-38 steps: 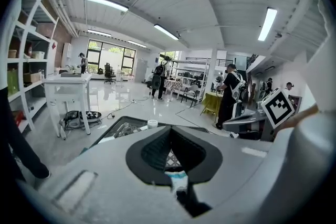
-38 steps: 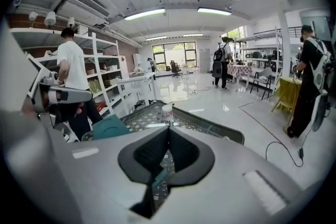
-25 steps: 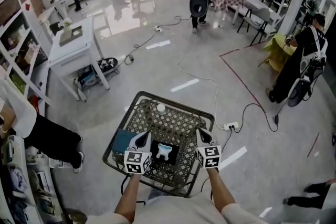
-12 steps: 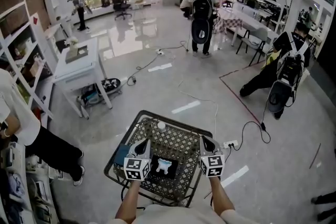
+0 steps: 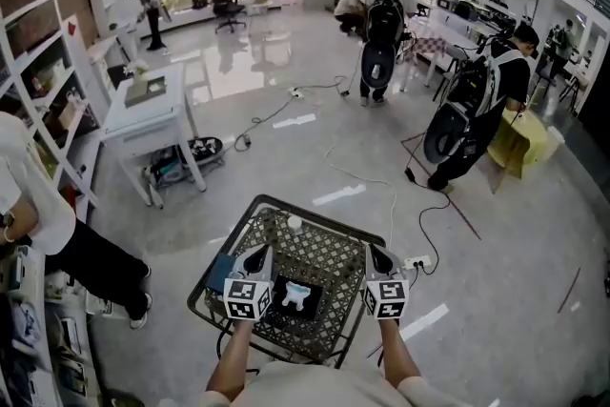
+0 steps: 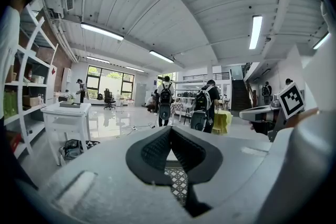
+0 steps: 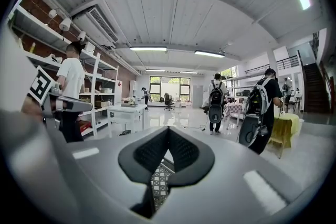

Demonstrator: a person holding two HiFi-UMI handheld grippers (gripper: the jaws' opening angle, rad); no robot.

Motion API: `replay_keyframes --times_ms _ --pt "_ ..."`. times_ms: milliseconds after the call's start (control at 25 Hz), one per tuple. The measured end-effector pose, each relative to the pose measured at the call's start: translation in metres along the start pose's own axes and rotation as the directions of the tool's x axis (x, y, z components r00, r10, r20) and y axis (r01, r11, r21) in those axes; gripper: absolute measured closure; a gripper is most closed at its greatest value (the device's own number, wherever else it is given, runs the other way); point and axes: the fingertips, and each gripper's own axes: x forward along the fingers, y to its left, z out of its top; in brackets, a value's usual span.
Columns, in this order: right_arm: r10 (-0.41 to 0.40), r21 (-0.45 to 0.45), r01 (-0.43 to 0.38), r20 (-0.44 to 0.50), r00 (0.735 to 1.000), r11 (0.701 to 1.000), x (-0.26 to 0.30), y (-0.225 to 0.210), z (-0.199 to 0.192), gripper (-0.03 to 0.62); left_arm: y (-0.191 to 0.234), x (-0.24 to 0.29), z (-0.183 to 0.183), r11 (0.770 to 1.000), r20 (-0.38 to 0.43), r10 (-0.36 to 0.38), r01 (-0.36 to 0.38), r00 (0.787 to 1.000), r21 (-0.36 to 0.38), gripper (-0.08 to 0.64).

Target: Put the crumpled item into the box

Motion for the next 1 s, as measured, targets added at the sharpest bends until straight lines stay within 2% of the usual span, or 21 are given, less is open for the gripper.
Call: replay_keyframes --times_ms 1000 --pt "-0.007 -0.015 0.006 -0.054 0.998 1.0 -0.005 -0.01 -0.022 0.594 -0.012 0.011 -0.004 1.0 -0.009 -0.025 0.025 1.0 0.015 0.554"
